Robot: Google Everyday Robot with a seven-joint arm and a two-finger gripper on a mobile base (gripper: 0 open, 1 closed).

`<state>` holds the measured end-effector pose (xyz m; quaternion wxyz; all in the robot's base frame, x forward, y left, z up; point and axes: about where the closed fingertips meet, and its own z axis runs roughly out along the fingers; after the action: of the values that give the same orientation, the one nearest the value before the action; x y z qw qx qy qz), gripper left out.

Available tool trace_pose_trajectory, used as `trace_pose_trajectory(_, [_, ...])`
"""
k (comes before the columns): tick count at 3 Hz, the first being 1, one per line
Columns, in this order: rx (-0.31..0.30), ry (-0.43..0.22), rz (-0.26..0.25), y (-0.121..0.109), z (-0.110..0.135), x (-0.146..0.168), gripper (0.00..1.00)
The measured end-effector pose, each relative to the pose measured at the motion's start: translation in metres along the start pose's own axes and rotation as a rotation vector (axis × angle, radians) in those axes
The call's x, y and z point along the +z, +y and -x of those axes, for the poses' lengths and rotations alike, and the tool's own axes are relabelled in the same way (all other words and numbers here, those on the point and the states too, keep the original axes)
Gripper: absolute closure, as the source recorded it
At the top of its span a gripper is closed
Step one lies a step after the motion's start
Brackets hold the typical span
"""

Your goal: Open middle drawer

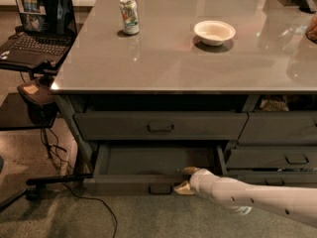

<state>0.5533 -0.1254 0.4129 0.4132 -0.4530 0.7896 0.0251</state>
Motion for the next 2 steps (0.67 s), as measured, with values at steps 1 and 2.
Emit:
trace_pose_trajectory(1, [-0.015,0.001,-0.002,0.0094,-0.0037,-0.0057,1.00])
trace_pose_trajectory(2, [-0.015,0.001,-0.002,0.0086,-0.0016,-0.0081,1.00])
